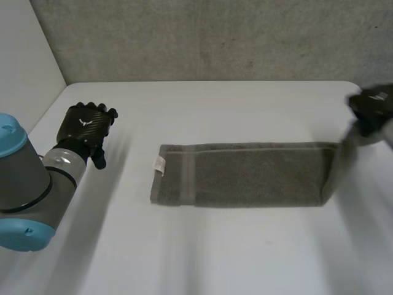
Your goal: Fold the towel.
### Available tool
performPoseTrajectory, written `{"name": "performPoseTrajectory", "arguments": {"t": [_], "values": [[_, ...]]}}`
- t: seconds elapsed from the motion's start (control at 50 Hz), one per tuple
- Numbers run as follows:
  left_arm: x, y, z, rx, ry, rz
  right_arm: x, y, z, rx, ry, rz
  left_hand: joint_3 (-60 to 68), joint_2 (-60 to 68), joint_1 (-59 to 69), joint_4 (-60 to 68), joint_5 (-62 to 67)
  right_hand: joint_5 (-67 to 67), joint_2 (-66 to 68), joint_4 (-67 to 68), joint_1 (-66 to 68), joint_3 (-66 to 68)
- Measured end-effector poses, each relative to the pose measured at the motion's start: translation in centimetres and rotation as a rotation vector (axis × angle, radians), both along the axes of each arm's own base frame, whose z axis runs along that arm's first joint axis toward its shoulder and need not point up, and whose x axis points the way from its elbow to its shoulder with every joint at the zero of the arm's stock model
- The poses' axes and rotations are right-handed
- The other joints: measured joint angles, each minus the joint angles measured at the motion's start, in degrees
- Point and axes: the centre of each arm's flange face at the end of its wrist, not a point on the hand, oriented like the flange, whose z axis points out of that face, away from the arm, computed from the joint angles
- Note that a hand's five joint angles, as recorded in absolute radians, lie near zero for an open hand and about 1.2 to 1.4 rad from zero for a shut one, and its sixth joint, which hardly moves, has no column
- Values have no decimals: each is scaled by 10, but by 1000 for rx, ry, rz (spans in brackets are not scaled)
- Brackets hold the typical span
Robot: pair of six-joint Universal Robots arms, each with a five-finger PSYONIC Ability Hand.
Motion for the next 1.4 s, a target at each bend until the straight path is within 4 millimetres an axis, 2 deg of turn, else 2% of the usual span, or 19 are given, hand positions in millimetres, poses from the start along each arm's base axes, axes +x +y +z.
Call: {"name": "performPoseTrajectory", "arguments": {"t": [0.02,0.1,0.18,0.28,0.38,0.42,0.48,0.52,0.64,0.68,0.74,0.84,0.92,0.98,1.04,1.16,1.2,1.28,1.4], "values": [[0,0,0,0,0,-1,13,5,3,-11,-16,33,0,0,0,0,0,0,0,0,0,1],[-1,1,0,0,1,-3,100,45,12,-76,-90,261,0,0,0,0,0,0,2,0,0,1],[-2,1,-1,2,0,-5,178,99,-11,-88,-104,491,0,0,0,0,0,0,2,0,0,1],[-2,1,-2,2,0,-6,227,149,-53,-54,-47,662,0,-1,-1,-1,-1,0,2,0,0,1],[-3,0,-1,-5,2,-8,246,173,-83,-31,21,746,-1,-1,-1,-2,-2,-28,-25,-28,-24,-30],[-4,0,-1,-10,3,-11,248,175,-88,-29,35,754,-3,-3,-3,-3,-3,-172,-169,-166,-163,-171],[-8,0,3,-23,8,-21,246,174,-87,-32,43,748,-7,-6,-6,-6,-6,-511,-509,-488,-499,-494],[-12,0,6,-33,11,-30,243,172,-81,-39,39,737,-9,-8,-9,-9,-8,-614,-600,-596,-588,-603],[-28,4,17,-73,27,-75,220,165,-45,-69,-17,679,-14,-13,-14,-14,-13,-627,-623,-618,-624,-634],[-39,8,22,-93,37,-106,198,155,-27,-64,-63,618,-14,-14,-14,-14,-14,-627,-623,-618,-626,-634],[-52,14,25,-109,47,-144,174,144,-19,-40,-106,546,-15,-15,-14,-15,-15,-627,-623,-618,-626,-634],[-81,30,19,-103,66,-231,133,131,-30,58,-147,424,-15,-15,-15,-15,-15,-627,-623,-618,-626,-634],[-102,44,-1,-57,60,-289,107,126,-54,151,-142,344,-15,-15,-15,-15,-15,-627,-623,-618,-624,-633],[-111,51,-20,-15,39,-315,94,124,-69,199,-134,305,-15,-15,-15,-15,-15,-602,-607,-608,-595,-615],[-116,55,-41,29,10,-325,86,122,-82,238,-126,280,-15,-15,-15,-15,-15,-487,-493,-499,-489,-503],[-114,50,-67,81,-35,-275,83,115,-103,286,-110,254,-15,-15,-15,-15,-15,-95,-85,-101,-82,-99],[-112,48,-69,85,-40,-257,84,113,-104,284,-107,251,-15,-15,-15,-15,-15,-14,-21,-18,-16,-25],[-110,46,-64,75,-36,-234,86,107,-99,253,-104,242,-15,-15,-15,-15,-15,0,-17,0,-10,-4],[-107,45,-31,10,10,-217,106,100,-64,115,-97,286,-15,-15,-15,-15,-15,1,-17,0,-8,-4]]}}
